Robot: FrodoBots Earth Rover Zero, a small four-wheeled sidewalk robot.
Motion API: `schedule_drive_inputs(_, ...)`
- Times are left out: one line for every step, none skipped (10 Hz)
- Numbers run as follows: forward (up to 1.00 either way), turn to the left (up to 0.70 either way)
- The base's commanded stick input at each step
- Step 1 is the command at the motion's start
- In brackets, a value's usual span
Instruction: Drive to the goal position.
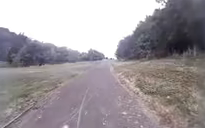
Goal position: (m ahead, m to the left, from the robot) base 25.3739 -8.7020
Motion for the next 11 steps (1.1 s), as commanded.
schedule_drive_inputs(0.45,0.00)
schedule_drive_inputs(0.45,0.00)
schedule_drive_inputs(0.45,0.00)
schedule_drive_inputs(0.45,0.00)
schedule_drive_inputs(0.45,0.00)
schedule_drive_inputs(0.45,0.00)
schedule_drive_inputs(0.45,0.00)
schedule_drive_inputs(0.45,0.00)
schedule_drive_inputs(0.45,0.00)
schedule_drive_inputs(0.45,0.00)
schedule_drive_inputs(0.45,0.00)
